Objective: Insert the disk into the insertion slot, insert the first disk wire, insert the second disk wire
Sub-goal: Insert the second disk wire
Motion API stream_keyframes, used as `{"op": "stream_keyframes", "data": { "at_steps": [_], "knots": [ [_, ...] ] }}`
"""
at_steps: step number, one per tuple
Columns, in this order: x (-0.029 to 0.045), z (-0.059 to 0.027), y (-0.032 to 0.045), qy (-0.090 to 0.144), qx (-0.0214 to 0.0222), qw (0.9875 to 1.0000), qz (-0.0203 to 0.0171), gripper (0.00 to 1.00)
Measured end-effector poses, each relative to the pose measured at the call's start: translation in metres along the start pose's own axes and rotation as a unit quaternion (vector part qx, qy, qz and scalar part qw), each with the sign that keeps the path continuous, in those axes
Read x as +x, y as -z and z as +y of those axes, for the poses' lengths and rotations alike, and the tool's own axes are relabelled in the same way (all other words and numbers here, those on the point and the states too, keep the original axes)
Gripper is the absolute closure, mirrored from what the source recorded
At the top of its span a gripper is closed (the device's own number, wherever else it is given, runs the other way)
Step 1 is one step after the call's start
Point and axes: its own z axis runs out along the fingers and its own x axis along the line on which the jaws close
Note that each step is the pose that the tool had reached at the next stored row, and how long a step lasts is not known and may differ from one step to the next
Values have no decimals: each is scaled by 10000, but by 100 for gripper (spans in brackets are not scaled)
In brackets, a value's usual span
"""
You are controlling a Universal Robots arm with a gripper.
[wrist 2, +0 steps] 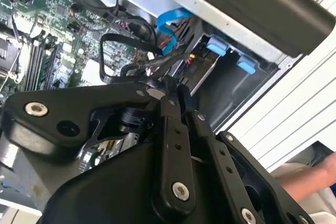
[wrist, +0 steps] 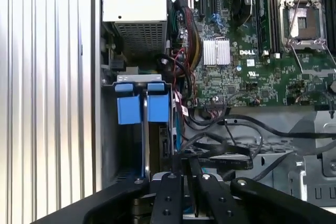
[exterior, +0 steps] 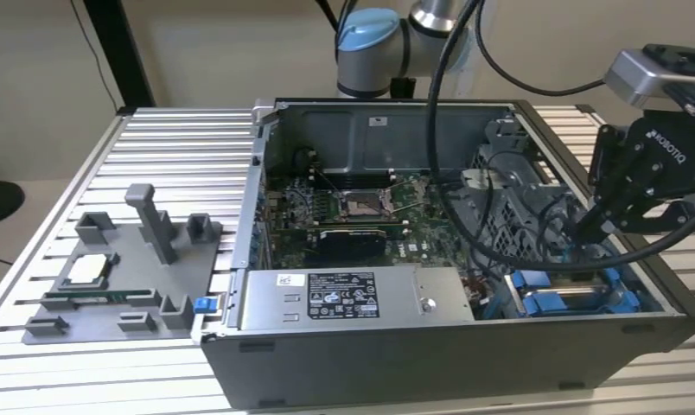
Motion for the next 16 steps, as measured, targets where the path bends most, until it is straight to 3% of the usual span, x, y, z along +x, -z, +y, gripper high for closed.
{"op": "stream_keyframes", "data": {
  "at_steps": [3,8,11,16],
  "knots": [
    [-3,49,-4,-2,4,10000,-1,100],
    [-6,93,88,-5,5,10000,-3,100],
    [-2,105,83,-4,14,10000,-4,100],
    [43,113,21,-1,73,10000,-5,100]
  ]
}}
